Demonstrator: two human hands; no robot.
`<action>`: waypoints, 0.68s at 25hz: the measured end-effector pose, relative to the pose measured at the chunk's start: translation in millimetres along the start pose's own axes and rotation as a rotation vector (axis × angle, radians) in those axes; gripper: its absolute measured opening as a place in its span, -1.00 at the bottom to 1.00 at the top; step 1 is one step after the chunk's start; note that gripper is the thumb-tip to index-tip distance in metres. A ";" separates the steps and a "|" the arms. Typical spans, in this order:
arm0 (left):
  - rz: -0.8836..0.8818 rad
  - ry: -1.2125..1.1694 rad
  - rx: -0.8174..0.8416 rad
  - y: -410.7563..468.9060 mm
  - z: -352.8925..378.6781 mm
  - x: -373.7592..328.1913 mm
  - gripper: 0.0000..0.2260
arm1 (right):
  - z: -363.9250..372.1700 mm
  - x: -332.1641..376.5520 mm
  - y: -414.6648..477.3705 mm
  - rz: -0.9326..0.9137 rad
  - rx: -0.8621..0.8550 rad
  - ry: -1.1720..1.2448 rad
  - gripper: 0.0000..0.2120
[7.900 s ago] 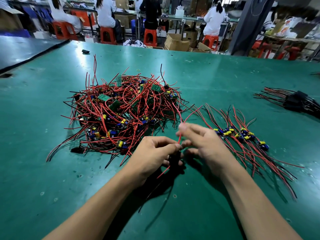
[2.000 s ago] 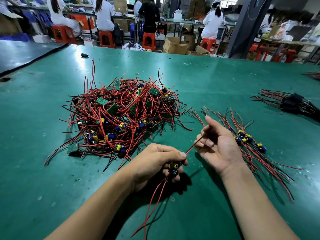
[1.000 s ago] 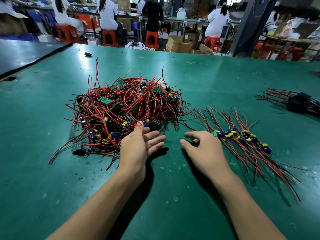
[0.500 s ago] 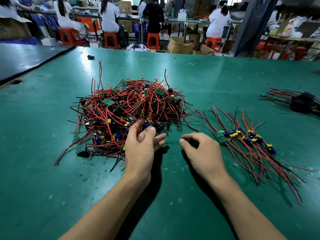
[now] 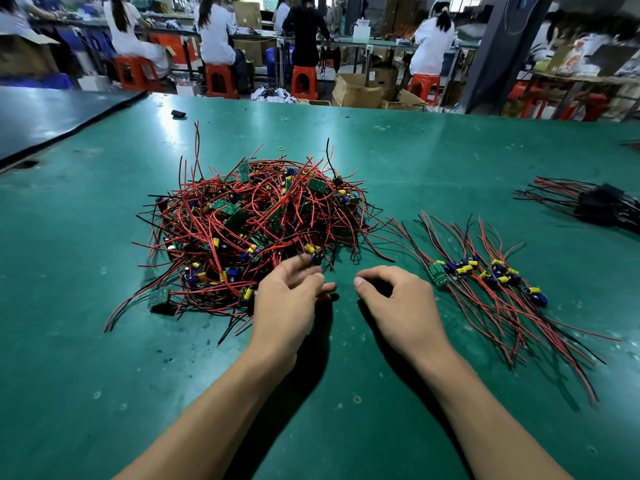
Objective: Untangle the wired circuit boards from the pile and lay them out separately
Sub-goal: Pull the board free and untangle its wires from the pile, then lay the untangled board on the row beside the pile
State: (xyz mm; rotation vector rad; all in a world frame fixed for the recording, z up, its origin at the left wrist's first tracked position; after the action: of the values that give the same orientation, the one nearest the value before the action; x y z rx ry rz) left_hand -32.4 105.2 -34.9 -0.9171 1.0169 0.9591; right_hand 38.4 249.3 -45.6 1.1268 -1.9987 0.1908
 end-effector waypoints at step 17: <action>-0.164 -0.117 0.088 9.1 -2.6 -1.3 -0.69 | -0.1 0.2 0.5 -0.014 0.008 -0.012 -0.91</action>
State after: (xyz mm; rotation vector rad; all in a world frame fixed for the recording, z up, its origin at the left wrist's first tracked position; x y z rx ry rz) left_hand -41.9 105.3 -35.8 -0.8477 0.8642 0.8149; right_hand 38.0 249.5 -45.2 1.1490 -2.0017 0.1861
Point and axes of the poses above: each hand's wrist, its own y-axis towards the middle knuckle, its own z-axis out of the palm, x = y × z, the point moved 2 cm from there along y, towards the middle knuckle, and after that the axes turned 7 degrees about -y, right-handed, at the moved point
